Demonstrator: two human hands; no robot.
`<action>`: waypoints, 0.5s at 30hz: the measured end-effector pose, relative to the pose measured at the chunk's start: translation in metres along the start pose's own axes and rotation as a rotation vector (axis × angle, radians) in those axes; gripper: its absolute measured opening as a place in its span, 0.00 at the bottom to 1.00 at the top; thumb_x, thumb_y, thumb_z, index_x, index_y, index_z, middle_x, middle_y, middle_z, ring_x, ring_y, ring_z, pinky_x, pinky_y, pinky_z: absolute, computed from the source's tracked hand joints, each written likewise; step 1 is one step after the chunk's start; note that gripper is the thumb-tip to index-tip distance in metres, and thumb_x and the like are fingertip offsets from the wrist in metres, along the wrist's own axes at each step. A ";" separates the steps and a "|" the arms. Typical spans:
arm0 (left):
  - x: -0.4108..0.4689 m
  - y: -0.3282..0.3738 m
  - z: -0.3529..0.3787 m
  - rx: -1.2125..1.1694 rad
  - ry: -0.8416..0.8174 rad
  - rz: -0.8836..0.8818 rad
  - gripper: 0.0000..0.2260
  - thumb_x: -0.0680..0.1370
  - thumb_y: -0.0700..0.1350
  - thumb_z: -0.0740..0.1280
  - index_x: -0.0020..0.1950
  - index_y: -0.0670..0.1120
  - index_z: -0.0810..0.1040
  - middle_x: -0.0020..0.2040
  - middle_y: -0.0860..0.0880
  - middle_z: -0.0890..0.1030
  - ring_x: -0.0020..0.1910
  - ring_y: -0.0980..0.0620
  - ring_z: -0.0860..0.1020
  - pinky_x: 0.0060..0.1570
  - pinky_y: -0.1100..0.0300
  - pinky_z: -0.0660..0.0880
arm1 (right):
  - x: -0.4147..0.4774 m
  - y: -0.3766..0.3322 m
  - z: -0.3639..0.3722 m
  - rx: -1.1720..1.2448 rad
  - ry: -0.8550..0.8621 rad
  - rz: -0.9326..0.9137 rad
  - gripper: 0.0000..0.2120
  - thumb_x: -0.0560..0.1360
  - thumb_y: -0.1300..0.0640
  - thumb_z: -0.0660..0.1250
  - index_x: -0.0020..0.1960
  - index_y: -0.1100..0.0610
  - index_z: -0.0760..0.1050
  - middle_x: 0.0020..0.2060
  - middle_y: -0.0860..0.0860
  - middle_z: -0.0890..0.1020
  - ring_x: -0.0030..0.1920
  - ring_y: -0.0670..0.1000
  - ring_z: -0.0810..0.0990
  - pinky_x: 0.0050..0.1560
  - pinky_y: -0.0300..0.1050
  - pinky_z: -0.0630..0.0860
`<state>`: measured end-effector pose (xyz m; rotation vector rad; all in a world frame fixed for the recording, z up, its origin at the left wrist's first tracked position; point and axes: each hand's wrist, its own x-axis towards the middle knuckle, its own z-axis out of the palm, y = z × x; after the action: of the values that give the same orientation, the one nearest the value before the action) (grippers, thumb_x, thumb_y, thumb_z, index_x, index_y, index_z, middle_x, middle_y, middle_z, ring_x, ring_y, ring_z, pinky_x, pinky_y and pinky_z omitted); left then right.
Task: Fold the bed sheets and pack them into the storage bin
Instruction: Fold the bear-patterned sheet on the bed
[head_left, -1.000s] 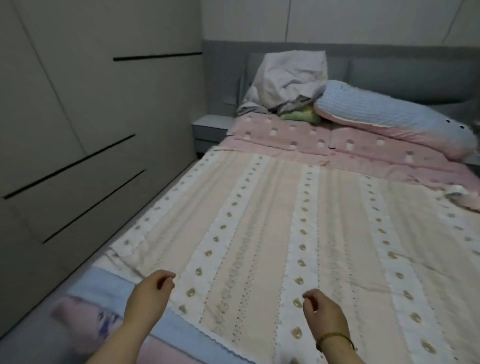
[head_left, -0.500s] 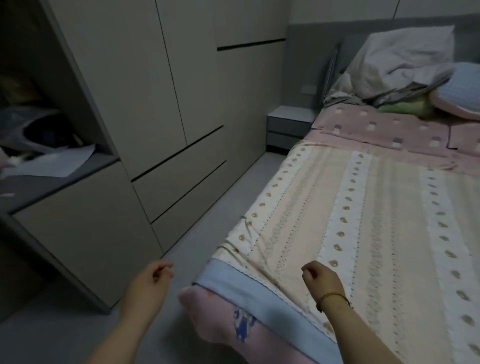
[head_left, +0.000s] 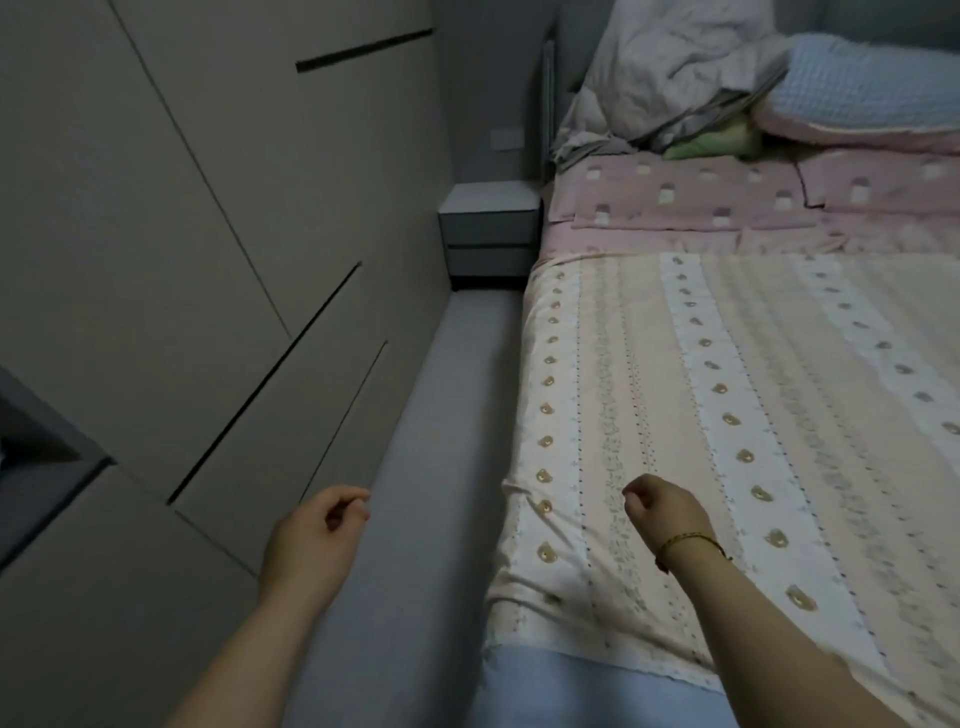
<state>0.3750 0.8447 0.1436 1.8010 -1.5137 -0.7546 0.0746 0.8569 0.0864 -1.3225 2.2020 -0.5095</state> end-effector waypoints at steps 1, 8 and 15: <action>0.027 -0.001 0.001 -0.004 -0.012 0.016 0.15 0.76 0.38 0.64 0.36 0.56 0.73 0.41 0.45 0.80 0.46 0.46 0.78 0.50 0.55 0.72 | 0.015 -0.013 0.008 0.016 0.010 0.026 0.13 0.78 0.58 0.55 0.57 0.57 0.75 0.48 0.55 0.80 0.26 0.51 0.72 0.36 0.44 0.75; 0.201 0.005 0.018 0.047 -0.127 0.061 0.08 0.77 0.37 0.63 0.42 0.48 0.77 0.45 0.43 0.80 0.45 0.47 0.75 0.44 0.58 0.67 | 0.120 -0.098 0.008 -0.080 0.032 0.068 0.15 0.79 0.57 0.54 0.63 0.54 0.72 0.55 0.53 0.79 0.43 0.53 0.78 0.46 0.42 0.75; 0.365 0.039 0.074 0.238 -0.103 0.312 0.14 0.73 0.43 0.63 0.52 0.36 0.80 0.57 0.38 0.78 0.53 0.36 0.77 0.52 0.50 0.72 | 0.232 -0.147 -0.005 -0.259 0.147 0.046 0.17 0.80 0.55 0.53 0.67 0.52 0.68 0.65 0.48 0.73 0.65 0.49 0.68 0.62 0.41 0.67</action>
<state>0.3536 0.4713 0.1222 1.6526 -1.9651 -0.5381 0.0831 0.5842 0.1179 -1.3989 2.4806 -0.3201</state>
